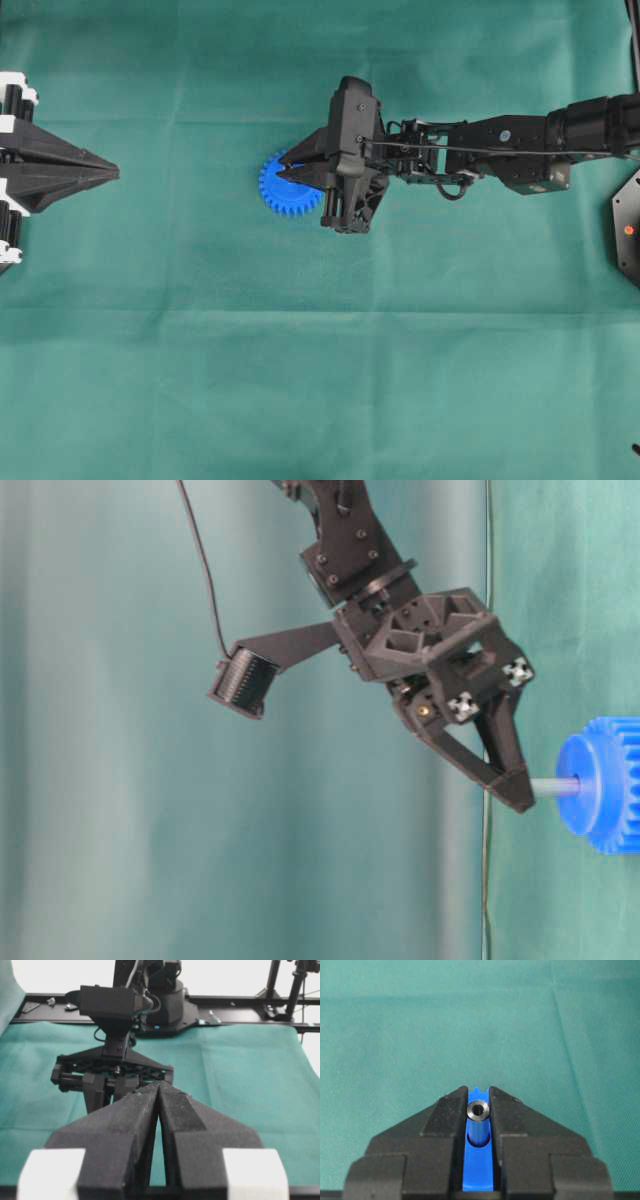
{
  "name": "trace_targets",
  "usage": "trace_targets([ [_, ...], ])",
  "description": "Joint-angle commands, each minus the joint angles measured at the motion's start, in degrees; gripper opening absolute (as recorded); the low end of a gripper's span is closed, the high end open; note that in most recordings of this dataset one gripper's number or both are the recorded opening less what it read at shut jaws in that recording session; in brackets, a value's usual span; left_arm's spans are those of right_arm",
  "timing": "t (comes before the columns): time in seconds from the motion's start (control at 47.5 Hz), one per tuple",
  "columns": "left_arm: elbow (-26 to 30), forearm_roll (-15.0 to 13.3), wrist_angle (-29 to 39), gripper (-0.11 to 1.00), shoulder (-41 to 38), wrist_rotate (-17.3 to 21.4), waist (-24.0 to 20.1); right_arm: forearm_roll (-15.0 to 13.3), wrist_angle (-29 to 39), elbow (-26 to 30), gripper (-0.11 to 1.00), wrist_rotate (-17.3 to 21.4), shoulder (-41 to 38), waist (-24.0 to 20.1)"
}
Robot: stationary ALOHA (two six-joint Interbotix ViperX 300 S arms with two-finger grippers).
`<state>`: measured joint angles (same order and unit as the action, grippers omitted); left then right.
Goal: Insert the shaft placed at a random location into the center hole of the medium gear at another random location.
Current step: 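Align the shaft over the gear hole and lower it in, then open the right gripper to release the inserted shaft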
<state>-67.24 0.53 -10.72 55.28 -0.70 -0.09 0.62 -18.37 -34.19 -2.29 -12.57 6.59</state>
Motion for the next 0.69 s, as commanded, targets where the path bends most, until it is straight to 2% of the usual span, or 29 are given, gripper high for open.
trace_targets([
  [0.0,1.3,0.2,-0.4,0.00,-0.3,0.0,0.0,0.4,-1.1,1.3,0.13,-0.1,0.4,-0.1],
  [0.674,1.3,0.1,-0.4,0.00,-0.3,-0.1,-0.1,0.7,-2.0,1.1,0.13,-0.1,-2.5,-0.1],
])
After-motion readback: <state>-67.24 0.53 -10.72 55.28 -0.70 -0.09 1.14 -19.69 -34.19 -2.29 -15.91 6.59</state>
